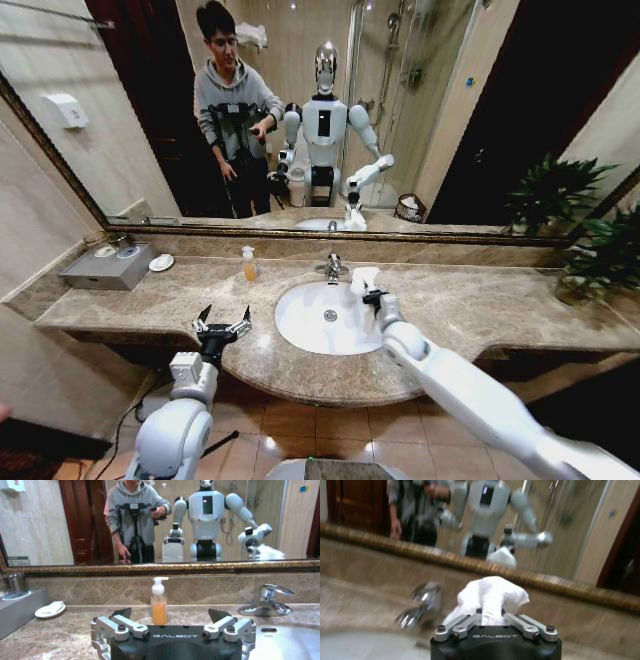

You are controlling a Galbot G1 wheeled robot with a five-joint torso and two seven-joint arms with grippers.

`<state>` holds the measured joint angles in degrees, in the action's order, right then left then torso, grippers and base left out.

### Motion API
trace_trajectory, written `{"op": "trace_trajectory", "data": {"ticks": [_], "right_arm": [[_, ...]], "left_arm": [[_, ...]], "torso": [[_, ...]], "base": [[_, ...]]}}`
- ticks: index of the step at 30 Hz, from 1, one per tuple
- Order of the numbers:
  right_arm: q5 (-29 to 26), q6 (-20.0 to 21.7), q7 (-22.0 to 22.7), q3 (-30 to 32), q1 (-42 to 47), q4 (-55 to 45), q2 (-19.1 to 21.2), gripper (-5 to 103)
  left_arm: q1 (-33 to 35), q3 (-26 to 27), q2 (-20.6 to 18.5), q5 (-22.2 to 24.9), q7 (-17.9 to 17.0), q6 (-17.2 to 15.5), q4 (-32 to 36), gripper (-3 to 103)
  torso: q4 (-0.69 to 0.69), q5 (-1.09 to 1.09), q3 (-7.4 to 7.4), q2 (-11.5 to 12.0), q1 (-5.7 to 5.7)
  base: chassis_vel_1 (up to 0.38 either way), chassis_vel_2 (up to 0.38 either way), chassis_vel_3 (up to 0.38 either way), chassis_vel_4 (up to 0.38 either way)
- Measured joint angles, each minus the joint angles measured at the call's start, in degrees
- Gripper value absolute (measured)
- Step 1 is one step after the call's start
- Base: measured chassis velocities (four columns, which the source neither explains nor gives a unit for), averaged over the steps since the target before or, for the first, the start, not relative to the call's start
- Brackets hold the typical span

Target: Pick up the towel from the sink counter and wipe the mirror surface.

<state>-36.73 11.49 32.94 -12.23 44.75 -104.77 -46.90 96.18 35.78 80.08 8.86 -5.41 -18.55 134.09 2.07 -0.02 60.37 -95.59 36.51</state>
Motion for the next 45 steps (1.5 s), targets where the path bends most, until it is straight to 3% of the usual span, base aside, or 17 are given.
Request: {"op": "trace_trajectory", "data": {"ticks": [12,23,24,34,45], "right_arm": [[6.3,-5.0,-3.1,13.3,3.9,-0.6,1.9,5],[8.4,-5.8,-5.1,21.8,8.8,-0.6,4.9,5],[7.7,-3.7,-4.9,23.1,10.8,0.4,5.2,5],[9.4,-2.6,-5.8,22.5,11.3,11.2,2.8,5],[7.4,-2.1,-6.4,19.0,15.3,12.0,1.0,5]], "left_arm": [[0.0,0.0,0.0,0.0,0.0,0.0,0.0,100],[0.0,0.0,0.0,0.0,0.0,0.0,0.0,100],[0.0,0.0,0.0,0.0,0.0,0.0,0.0,100],[0.0,0.0,0.0,0.0,0.0,0.0,0.0,100],[0.0,0.0,0.0,0.0,0.0,0.0,0.0,100]], "torso": [[-0.01,0.01,0.00,0.0,0.00],[-0.02,0.04,0.00,0.0,0.00],[-0.02,0.02,0.00,0.0,0.00],[-0.01,0.02,0.01,0.0,0.01],[-0.02,0.03,0.00,0.0,0.01]], "base": [[0.000,0.000,0.000,0.000],[0.000,0.000,0.000,0.000],[0.000,0.000,0.000,0.000],[0.000,0.000,0.000,0.000],[0.000,0.000,0.000,0.000]]}}
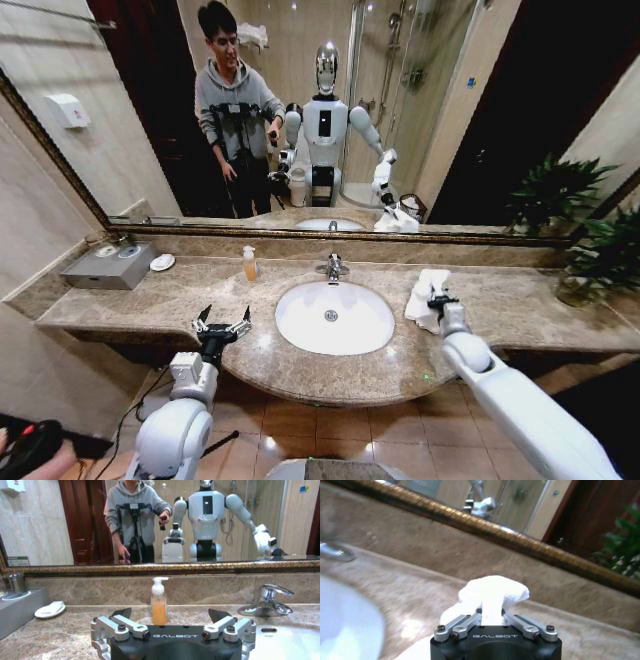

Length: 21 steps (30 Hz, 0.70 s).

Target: Pick up the towel from the sink counter and wipe the mirror surface.

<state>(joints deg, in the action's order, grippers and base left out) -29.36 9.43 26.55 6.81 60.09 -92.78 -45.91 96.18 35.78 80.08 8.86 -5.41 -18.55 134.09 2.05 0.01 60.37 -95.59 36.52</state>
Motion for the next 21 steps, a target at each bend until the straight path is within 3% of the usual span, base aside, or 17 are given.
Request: {"op": "trace_trajectory", "data": {"ticks": [5,7,13,21], "right_arm": [[-2.0,-0.4,-1.3,-1.4,0.9,0.5,-0.3,5],[-6.9,-4.0,-4.4,-2.4,-0.4,2.8,0.1,5],[-15.4,-8.1,-8.9,-2.2,-1.7,3.5,0.6,3],[-14.2,-9.5,-10.2,-0.5,-0.8,0.9,1.3,3]], "left_arm": [[0.0,0.0,0.0,0.0,0.0,0.0,0.0,100],[0.0,0.0,0.0,0.0,0.0,0.0,0.0,100],[0.0,0.0,0.0,0.0,0.0,0.0,0.0,100],[0.0,0.0,0.0,0.0,0.0,0.0,0.0,100]], "torso": [[0.00,0.02,0.00,0.0,0.00],[0.00,0.00,0.00,0.0,-0.01],[0.02,-0.02,0.01,0.0,0.00],[0.01,-0.01,0.01,0.0,0.00]], "base": [[0.000,0.000,0.000,0.000],[0.000,0.000,0.000,0.000],[0.000,0.000,0.000,0.000],[0.000,0.000,0.000,0.000]]}}
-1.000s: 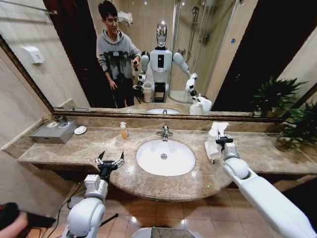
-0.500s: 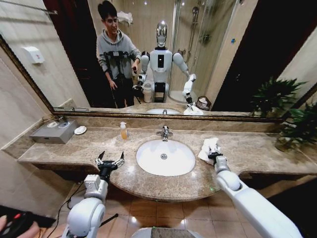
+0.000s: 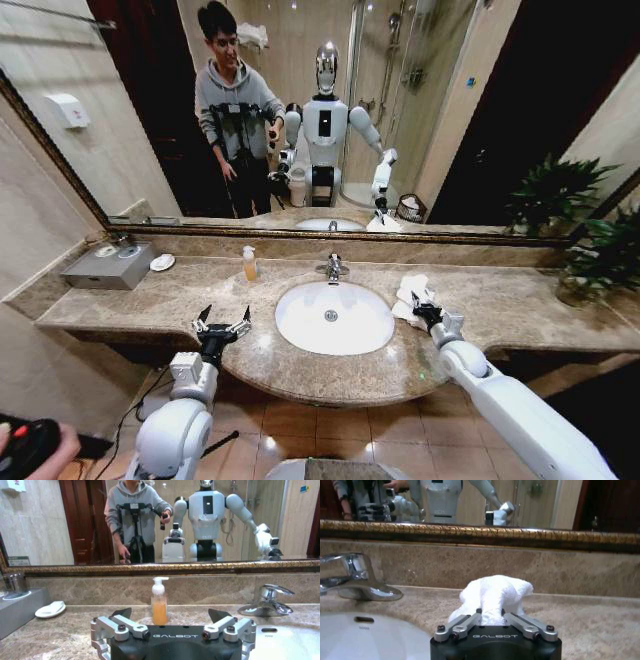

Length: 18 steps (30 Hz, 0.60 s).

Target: Pick up the towel from the sink counter and wipe the mirror surface.

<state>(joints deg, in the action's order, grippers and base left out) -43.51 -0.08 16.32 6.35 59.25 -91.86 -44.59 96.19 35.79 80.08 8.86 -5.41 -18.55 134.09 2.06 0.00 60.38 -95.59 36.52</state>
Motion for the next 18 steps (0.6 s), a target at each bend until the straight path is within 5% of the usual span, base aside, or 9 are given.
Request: {"op": "trace_trajectory", "data": {"ticks": [8,12,14,16,18], "right_arm": [[5.2,2.5,0.8,2.1,2.0,2.0,0.4,11],[6.4,-0.1,0.8,2.7,2.2,4.1,-0.3,28],[6.5,-0.3,0.8,2.7,2.2,4.2,-0.4,28],[6.5,-0.9,0.8,2.7,2.1,4.4,-0.5,44],[6.4,-1.0,0.8,2.7,2.1,4.4,-0.4,44]], "left_arm": [[0.0,0.0,0.0,0.0,0.0,0.0,0.0,100],[0.0,0.0,0.0,0.0,0.0,0.0,0.0,100],[0.0,0.0,0.0,0.0,0.0,0.0,0.0,100],[0.0,0.0,0.0,0.0,0.0,0.0,0.0,100],[0.0,0.0,0.0,0.0,0.0,0.0,0.0,100]], "torso": [[-0.02,0.00,0.00,0.0,0.00],[-0.01,0.00,0.00,0.0,0.00],[-0.01,0.00,0.00,0.0,0.00],[-0.01,0.00,0.00,0.0,0.00],[-0.01,0.00,0.00,0.0,0.00]], "base": [[0.000,0.000,0.000,0.000],[0.000,0.000,0.000,0.000],[0.000,0.000,0.000,0.000],[0.000,0.000,0.000,0.000],[0.000,0.000,0.000,0.000]]}}
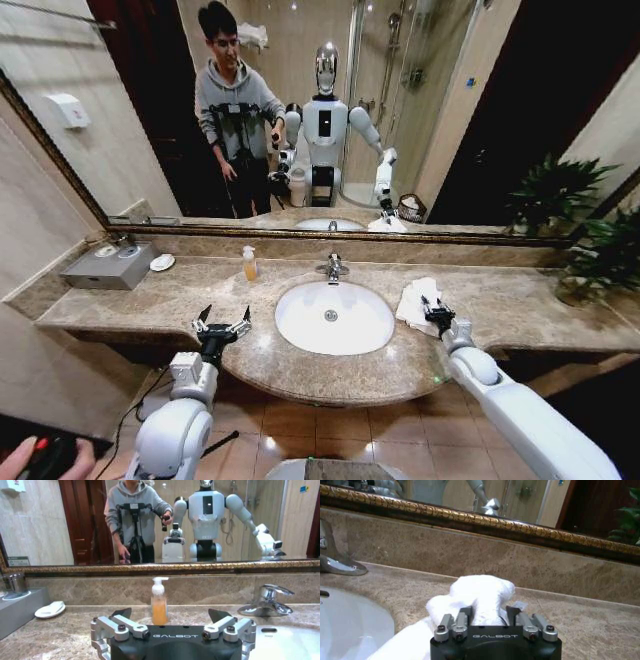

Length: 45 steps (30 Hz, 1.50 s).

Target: Pick up the towel from the sink counter and wipe the mirror surface.

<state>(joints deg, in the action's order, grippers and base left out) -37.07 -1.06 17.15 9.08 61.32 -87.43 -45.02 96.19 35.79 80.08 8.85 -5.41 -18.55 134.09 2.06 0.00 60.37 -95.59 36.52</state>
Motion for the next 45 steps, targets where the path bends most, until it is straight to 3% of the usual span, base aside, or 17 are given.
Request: {"op": "trace_trajectory", "data": {"ticks": [2,4,10,12,14,20,36,45], "right_arm": [[-0.2,-0.2,0.1,0.1,0.0,-0.1,0.1,61],[-0.5,0.0,0.3,0.2,0.0,-0.3,0.1,61],[-1.3,0.8,1.0,0.7,0.8,-2.2,0.4,88],[-1.4,0.9,1.2,0.9,1.0,-2.7,0.4,88],[-2.0,1.2,1.8,1.3,1.4,-4.2,0.4,97],[-2.9,2.1,3.5,3.6,3.4,-9.0,0.7,100],[-3.7,4.1,6.4,19.0,12.0,-30.5,2.6,100],[0.9,3.8,5.8,24.2,23.5,-39.9,-2.1,100]], "left_arm": [[0.0,0.0,0.0,0.0,0.0,0.0,0.0,100],[0.0,0.0,0.0,0.0,0.0,0.0,0.0,100],[0.0,0.0,0.0,0.0,0.0,0.0,0.0,100],[0.0,0.0,0.0,0.0,0.0,0.0,0.0,100],[0.0,0.0,0.0,0.0,0.0,0.0,0.0,100],[0.0,0.0,0.0,0.0,0.0,0.0,0.0,100],[0.0,0.0,0.0,0.0,0.0,0.0,0.0,100],[0.0,0.0,0.0,0.0,0.0,0.0,0.0,100]], "torso": [[0.00,0.00,0.00,0.0,0.00],[0.00,0.00,0.00,0.0,0.00],[0.00,0.00,0.00,0.0,0.00],[0.00,0.00,0.00,0.0,0.00],[0.00,0.00,0.00,0.0,0.00],[0.00,0.01,0.00,0.0,0.00],[0.02,0.02,-0.01,0.0,0.00],[-0.01,-0.01,-0.01,0.0,0.00]], "base": [[0.000,0.000,0.000,0.000],[0.000,0.000,0.000,0.000],[0.000,0.000,0.000,0.000],[0.000,0.000,0.000,0.000],[0.000,0.000,0.000,0.000],[0.000,0.000,0.000,0.000],[0.000,0.000,0.000,0.000],[0.000,0.000,0.000,0.000]]}}
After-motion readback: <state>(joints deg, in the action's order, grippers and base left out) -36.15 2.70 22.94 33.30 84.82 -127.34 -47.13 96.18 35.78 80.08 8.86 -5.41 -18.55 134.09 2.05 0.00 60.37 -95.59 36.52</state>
